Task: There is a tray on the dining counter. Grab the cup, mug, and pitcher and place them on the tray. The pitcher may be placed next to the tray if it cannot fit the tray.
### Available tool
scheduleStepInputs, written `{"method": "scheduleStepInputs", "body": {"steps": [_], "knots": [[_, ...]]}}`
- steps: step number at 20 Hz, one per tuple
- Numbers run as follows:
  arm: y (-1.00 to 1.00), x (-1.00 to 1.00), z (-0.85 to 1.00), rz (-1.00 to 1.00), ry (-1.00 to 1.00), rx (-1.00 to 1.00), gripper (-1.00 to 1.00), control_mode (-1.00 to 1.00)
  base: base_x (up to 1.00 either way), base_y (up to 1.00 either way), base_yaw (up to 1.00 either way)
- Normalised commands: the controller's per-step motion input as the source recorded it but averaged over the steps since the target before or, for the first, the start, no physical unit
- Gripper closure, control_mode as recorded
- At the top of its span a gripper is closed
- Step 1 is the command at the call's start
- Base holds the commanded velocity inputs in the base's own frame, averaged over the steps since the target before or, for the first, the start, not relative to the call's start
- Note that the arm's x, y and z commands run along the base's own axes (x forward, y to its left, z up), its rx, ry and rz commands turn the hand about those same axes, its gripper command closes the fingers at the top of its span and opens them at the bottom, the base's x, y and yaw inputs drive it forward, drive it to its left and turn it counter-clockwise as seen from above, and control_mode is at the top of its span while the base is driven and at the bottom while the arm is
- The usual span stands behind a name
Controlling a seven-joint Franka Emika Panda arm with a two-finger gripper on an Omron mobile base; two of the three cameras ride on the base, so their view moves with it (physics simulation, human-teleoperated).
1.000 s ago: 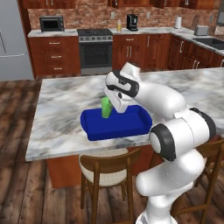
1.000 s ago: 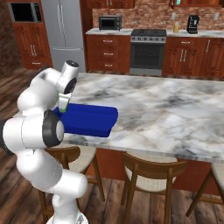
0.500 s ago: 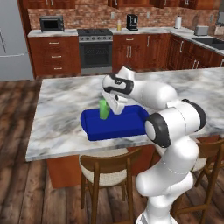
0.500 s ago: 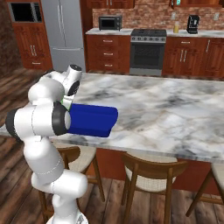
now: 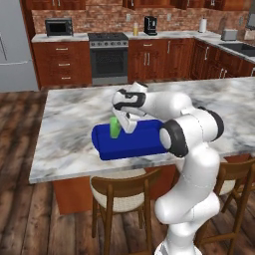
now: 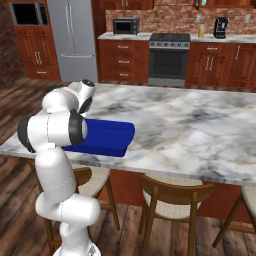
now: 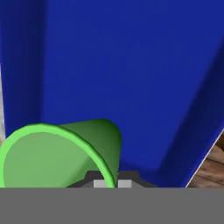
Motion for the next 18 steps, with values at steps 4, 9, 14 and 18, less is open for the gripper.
{"method": "scheduleStepInputs", "body": {"steps": [4, 9, 14, 18], "knots": [[0.11, 0.36, -0.29, 0.0, 0.0, 0.0, 1.0, -1.0, 0.0, 0.0, 0.0], [0.12, 0.34, -0.24, 0.0, 0.0, 0.0, 1.0, -1.0, 0.0, 0.0, 0.0], [0.13, 0.28, -0.19, 0.0, 0.01, 0.0, 1.0, -1.0, 0.0, 0.0, 0.0], [0.1, 0.23, -0.19, 0.0, 0.01, 0.0, 1.0, -1.0, 0.0, 0.0, 0.0]]}}
